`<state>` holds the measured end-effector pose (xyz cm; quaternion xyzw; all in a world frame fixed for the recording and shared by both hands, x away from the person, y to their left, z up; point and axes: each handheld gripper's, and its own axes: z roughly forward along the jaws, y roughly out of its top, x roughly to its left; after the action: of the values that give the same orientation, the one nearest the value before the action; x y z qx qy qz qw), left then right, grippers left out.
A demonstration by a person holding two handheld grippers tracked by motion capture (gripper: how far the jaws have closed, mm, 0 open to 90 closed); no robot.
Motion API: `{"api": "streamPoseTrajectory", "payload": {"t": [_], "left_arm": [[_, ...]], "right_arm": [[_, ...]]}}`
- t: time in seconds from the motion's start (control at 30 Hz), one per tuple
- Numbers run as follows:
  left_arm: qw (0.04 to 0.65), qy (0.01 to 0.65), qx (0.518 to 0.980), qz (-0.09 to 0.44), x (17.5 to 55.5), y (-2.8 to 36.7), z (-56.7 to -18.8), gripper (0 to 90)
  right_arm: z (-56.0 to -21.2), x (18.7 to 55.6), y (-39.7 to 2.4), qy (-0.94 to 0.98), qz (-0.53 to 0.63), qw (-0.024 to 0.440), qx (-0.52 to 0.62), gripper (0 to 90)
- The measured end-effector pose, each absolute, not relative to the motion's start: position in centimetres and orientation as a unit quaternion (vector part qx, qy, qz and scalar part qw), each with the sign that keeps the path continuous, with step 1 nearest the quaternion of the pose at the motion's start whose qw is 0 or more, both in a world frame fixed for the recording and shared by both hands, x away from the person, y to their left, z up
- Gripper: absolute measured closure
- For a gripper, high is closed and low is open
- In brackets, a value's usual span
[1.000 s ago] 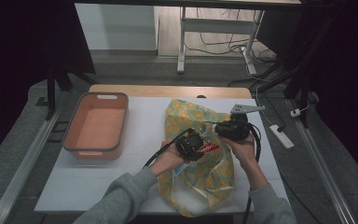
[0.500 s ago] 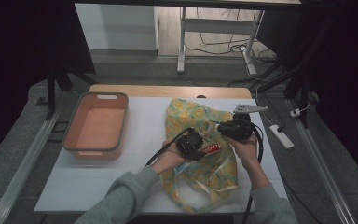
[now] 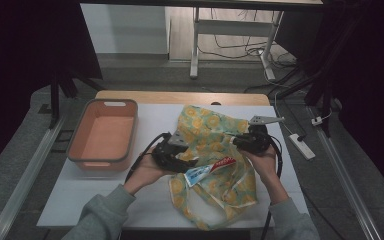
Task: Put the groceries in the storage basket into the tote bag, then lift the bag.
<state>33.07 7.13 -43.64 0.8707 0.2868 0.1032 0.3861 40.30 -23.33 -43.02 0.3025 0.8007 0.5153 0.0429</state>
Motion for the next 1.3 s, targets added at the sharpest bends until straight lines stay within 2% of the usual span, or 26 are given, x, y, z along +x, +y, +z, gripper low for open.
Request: {"api": "streamPoseTrajectory", "payload": {"t": [0.2,0.47,1.13,1.17,1.3], "left_arm": [[0.386,0.311,0.863,0.098,33.5,10.2,-44.1,38.7],[0.380,0.334,0.858,0.093,34.6,11.5,-44.7,37.6],[0.303,0.344,0.885,0.079,37.7,6.0,-49.1,35.4],[0.299,0.343,0.888,0.072,37.8,5.9,-49.4,38.3],[0.286,0.337,0.896,0.043,37.7,5.7,-50.1,74.9]], "right_arm": [[-43.5,39.8,-23.3,0.806,0.506,0.045,0.304,88.5],[-43.7,39.2,-23.2,0.813,0.498,0.051,0.298,88.6],[-43.9,38.7,-23.9,0.813,0.495,0.052,0.301,88.6],[-43.9,38.7,-23.9,0.813,0.496,0.052,0.302,88.6],[-44.1,38.7,-24.0,0.815,0.491,0.052,0.304,85.9]]}}
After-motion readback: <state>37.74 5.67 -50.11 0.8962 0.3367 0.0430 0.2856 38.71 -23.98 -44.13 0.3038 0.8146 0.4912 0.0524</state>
